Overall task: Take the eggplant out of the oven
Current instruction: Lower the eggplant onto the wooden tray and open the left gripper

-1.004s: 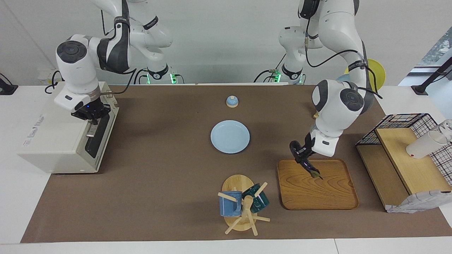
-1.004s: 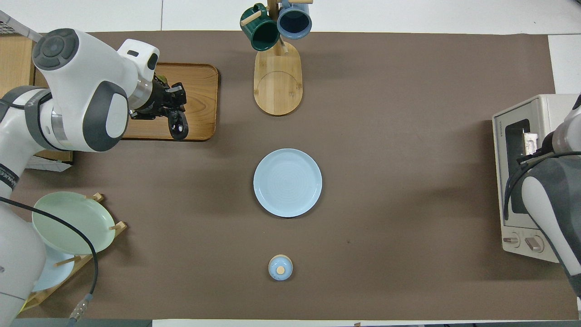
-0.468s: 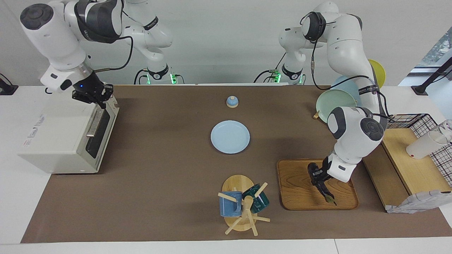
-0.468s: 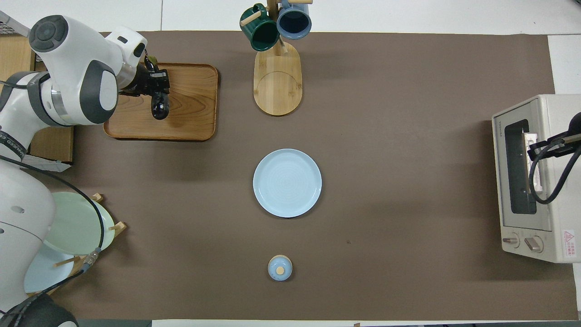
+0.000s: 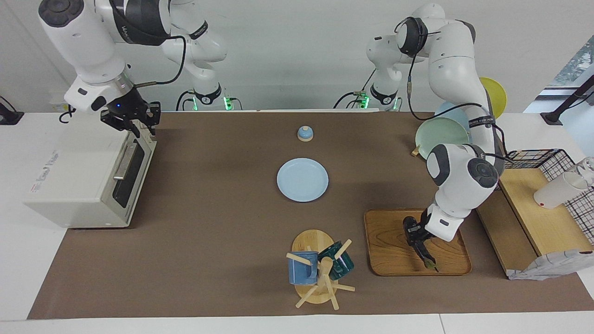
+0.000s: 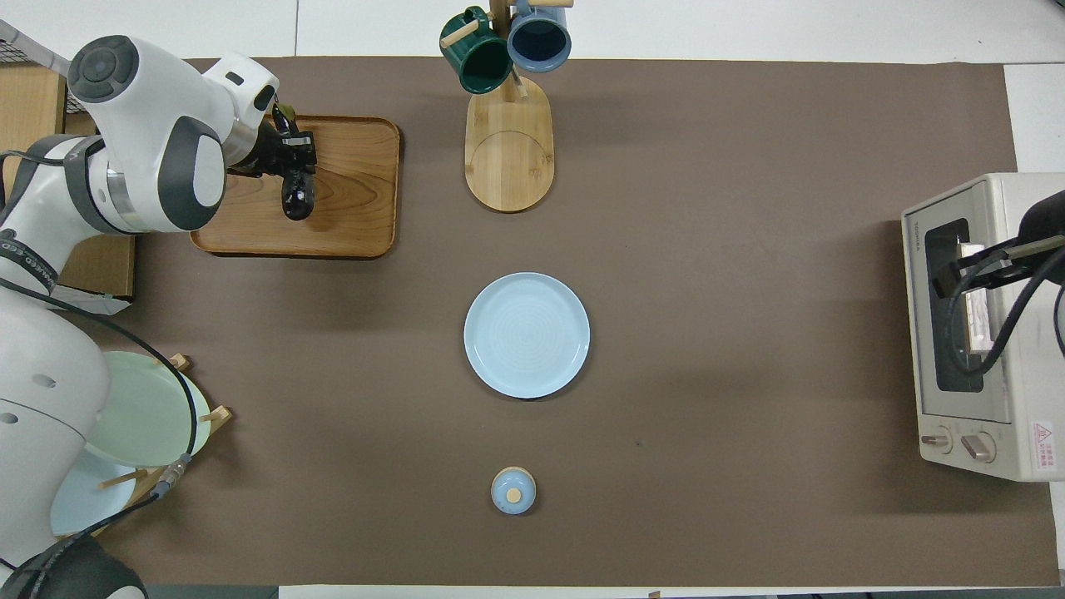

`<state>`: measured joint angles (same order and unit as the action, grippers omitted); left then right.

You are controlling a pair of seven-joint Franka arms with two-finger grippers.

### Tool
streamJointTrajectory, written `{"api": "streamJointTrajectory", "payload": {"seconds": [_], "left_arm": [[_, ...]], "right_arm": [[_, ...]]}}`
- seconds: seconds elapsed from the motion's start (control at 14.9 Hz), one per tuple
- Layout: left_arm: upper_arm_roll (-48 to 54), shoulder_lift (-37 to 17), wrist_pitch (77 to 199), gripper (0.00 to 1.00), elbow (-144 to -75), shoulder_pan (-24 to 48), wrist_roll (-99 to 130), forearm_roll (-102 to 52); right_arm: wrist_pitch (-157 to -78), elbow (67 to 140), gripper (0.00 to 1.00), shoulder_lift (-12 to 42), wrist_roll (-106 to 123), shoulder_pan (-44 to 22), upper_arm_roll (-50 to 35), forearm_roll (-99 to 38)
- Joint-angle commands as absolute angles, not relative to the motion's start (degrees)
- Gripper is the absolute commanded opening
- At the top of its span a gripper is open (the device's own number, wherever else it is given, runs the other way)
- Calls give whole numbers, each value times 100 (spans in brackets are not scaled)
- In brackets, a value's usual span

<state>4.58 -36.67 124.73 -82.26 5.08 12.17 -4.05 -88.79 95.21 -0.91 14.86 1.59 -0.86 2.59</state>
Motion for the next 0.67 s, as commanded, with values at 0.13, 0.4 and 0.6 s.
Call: {"api": "streamJointTrajectory", "payload": {"seconds": [0.13,0.4,0.6], "left_arm": [[457,-3586,12525,100,-8306,475,1134,-281],[448,-3174,12200,100,-8271,440,1134,-290],[405,-2559,11761,100,-8297,360,1151,-273]], "right_arm": [[-8640,9202,100,-9,1090,-553,342,220],[-8701,9255,100,-97,1055,-818,677,237],[-8719,9229,100,-26,1055,-642,589,237]]}}
